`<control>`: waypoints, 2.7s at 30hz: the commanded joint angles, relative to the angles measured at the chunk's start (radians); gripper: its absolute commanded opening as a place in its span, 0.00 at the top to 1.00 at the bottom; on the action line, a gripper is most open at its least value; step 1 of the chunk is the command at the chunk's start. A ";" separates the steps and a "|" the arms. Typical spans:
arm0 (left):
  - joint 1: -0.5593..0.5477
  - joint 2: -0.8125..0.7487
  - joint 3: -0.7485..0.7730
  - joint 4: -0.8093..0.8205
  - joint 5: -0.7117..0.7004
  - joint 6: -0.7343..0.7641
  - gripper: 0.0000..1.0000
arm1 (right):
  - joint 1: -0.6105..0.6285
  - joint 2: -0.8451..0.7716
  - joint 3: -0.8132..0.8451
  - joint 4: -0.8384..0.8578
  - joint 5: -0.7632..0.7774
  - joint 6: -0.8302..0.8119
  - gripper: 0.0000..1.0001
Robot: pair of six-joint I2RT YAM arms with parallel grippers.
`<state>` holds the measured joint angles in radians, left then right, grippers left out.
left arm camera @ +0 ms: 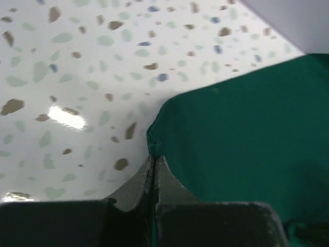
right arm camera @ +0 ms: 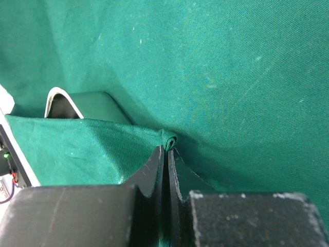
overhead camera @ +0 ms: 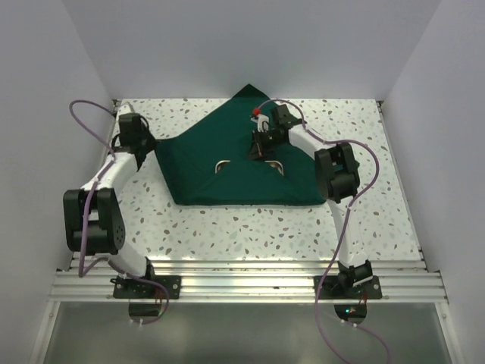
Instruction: Prepare the surgical pack
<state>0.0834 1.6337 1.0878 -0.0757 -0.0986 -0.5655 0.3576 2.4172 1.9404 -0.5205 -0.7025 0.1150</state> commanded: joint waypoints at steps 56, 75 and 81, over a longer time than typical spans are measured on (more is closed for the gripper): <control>-0.844 0.388 0.412 0.551 -0.230 -0.424 1.00 | -0.002 0.069 -0.012 0.011 -0.057 0.034 0.98; -0.817 0.247 0.281 0.606 -0.257 -0.373 1.00 | -0.055 -0.020 0.012 0.143 -0.049 0.213 0.54; -0.817 0.244 0.270 0.622 -0.251 -0.369 1.00 | -0.084 -0.055 0.032 0.149 -0.019 0.247 0.46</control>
<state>-0.7322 1.9263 1.3594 0.4469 -0.3447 -0.9554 0.3038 2.4428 1.9343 -0.3988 -0.7601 0.3340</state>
